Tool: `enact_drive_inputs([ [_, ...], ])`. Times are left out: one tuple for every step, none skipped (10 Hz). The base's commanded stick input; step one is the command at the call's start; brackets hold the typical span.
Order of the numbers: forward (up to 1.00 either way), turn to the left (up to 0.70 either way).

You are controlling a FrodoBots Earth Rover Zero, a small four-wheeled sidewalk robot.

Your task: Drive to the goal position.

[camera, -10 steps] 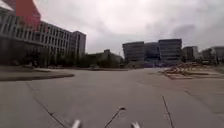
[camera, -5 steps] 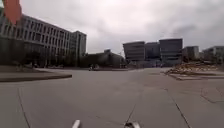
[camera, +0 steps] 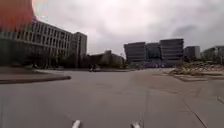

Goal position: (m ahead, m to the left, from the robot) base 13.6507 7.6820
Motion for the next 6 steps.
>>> enact_drive_inputs([
  [0.85, 0.00],
  [0.85, 0.00],
  [0.85, 0.00],
  [0.85, 0.00],
  [0.85, 0.00],
  [0.85, 0.00],
])
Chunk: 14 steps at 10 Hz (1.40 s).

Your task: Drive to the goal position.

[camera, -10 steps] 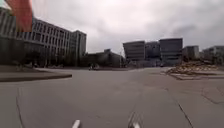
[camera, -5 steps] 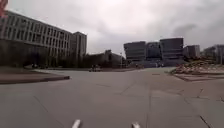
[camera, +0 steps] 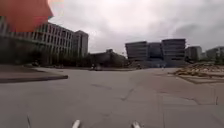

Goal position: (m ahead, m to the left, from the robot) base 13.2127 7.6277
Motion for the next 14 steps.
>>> enact_drive_inputs([
  [0.85, 0.00],
  [0.85, 0.00],
  [0.85, 0.00],
  [0.85, 0.00],
  [0.85, 0.00],
  [0.85, 0.00],
  [0.85, 0.00],
  [0.85, 0.00],
  [0.85, 0.00],
  [0.85, 0.03],
  [0.85, 0.04],
  [0.85, 0.03],
  [0.85, 0.01],
  [0.85, 0.00],
])
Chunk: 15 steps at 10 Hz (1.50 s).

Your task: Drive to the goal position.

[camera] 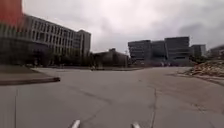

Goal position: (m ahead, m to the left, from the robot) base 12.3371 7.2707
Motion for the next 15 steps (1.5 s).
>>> enact_drive_inputs([
  [0.85, 0.00],
  [0.85, 0.00],
  [0.85, 0.00],
  [0.85, 0.00],
  [0.85, 0.00],
  [0.85, 0.02],
  [0.85, 0.11],
  [0.85, 0.16],
  [0.85, 0.16],
  [0.85, 0.06],
  [0.85, 0.00],
  [0.85, 0.00],
  [0.85, 0.00],
  [0.85, 0.00],
  [0.85, 0.00],
])
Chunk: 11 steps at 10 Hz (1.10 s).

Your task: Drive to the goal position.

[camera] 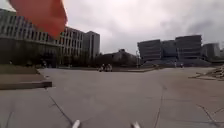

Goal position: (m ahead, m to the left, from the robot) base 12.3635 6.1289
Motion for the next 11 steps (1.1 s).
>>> enact_drive_inputs([
  [0.85, 0.00],
  [0.85, 0.00],
  [0.85, 0.00],
  [0.85, 0.00],
  [0.85, 0.00],
  [0.85, 0.00],
  [0.85, 0.04],
  [0.85, 0.08],
  [0.85, 0.17],
  [0.85, 0.25],
  [0.85, 0.33],
])
